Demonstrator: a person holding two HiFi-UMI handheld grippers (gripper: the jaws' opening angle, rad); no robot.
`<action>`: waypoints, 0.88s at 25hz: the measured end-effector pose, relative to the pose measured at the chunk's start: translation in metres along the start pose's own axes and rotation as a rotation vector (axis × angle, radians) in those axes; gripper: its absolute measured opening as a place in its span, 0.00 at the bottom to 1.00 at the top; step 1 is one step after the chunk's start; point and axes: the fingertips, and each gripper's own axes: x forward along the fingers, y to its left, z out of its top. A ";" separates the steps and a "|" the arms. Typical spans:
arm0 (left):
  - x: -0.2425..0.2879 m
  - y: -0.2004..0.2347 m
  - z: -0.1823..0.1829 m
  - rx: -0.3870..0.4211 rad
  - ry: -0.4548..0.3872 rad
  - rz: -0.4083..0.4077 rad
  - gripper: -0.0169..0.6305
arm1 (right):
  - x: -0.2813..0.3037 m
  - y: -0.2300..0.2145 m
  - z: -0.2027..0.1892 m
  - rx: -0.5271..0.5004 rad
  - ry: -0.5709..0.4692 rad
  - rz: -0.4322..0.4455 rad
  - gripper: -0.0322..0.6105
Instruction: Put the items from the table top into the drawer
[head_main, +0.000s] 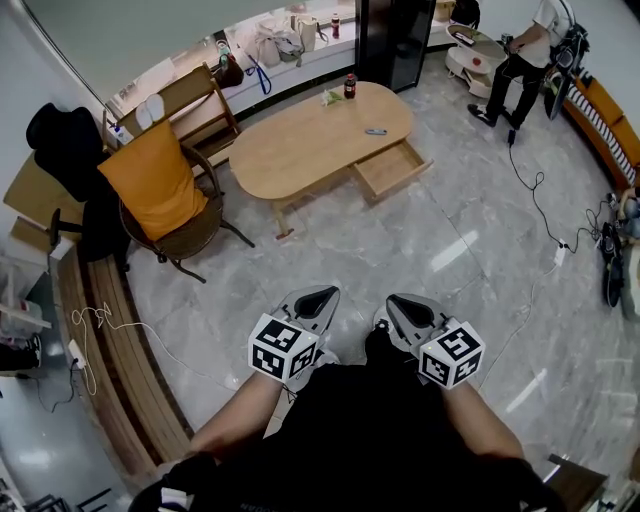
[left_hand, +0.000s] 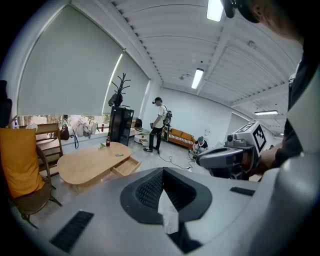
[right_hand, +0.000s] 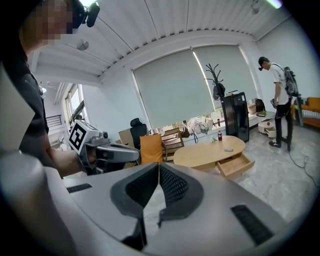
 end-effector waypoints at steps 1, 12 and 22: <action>0.004 0.001 0.004 0.001 0.000 0.001 0.03 | 0.003 -0.003 0.002 0.002 0.000 0.005 0.06; 0.071 0.025 0.051 0.029 0.015 0.071 0.03 | 0.043 -0.086 0.064 -0.035 -0.048 0.099 0.06; 0.157 0.035 0.102 0.029 -0.021 0.120 0.03 | 0.038 -0.185 0.094 -0.054 -0.048 0.113 0.06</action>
